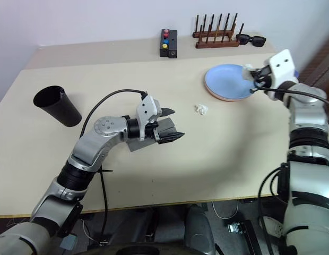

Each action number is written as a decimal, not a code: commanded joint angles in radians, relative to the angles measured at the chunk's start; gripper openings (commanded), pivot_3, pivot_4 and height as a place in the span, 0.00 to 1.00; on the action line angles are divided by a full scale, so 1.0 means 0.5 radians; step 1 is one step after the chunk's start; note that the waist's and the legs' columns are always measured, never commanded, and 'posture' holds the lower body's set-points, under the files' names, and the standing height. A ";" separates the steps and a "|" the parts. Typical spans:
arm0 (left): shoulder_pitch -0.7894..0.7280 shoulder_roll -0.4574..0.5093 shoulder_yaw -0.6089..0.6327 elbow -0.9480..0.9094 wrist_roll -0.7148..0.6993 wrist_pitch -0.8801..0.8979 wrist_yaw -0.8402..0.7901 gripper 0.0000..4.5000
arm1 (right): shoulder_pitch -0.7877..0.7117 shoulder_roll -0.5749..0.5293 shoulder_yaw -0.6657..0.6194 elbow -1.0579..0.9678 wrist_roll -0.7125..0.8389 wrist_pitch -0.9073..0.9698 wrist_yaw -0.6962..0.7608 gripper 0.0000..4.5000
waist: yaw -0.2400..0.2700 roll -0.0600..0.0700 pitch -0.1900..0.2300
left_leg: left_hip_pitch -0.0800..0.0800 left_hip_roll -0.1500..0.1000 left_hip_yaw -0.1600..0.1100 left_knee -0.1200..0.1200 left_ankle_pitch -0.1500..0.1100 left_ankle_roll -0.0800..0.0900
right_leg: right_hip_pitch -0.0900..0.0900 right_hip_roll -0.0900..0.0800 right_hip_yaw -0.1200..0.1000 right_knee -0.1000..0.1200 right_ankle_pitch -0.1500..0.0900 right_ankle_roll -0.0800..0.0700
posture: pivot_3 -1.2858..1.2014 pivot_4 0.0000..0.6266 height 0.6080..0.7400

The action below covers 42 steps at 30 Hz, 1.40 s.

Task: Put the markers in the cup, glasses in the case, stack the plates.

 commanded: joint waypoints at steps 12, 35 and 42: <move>0.024 0.053 0.098 -0.199 -0.017 0.107 0.119 1.00 | -0.200 0.222 0.068 0.491 -0.094 -0.201 -0.068 0.87 | -0.014 0.000 0.000 | 0.000 0.000 0.000 0.000 0.000 0.000 | -0.001 0.000 0.000 0.001 0.000 0.000 | 0.52 0.24 1.00; 0.004 0.174 0.166 0.015 -0.001 -0.019 -0.004 1.00 | 0.548 0.278 0.121 -0.982 0.366 0.640 0.585 0.99 | -0.006 0.001 -0.001 | -0.001 -0.001 -0.004 0.004 0.000 0.000 | -0.001 0.000 -0.002 0.003 0.000 0.000 | 0.52 0.24 1.00; 0.036 0.185 0.179 -0.062 -0.010 0.021 0.030 1.00 | 0.447 0.394 0.186 -0.642 0.264 0.435 0.490 0.99 | -0.006 0.001 -0.001 | -0.001 -0.001 -0.004 0.005 0.000 0.000 | -0.001 0.000 -0.002 0.003 0.000 0.000 | 0.52 0.24 1.00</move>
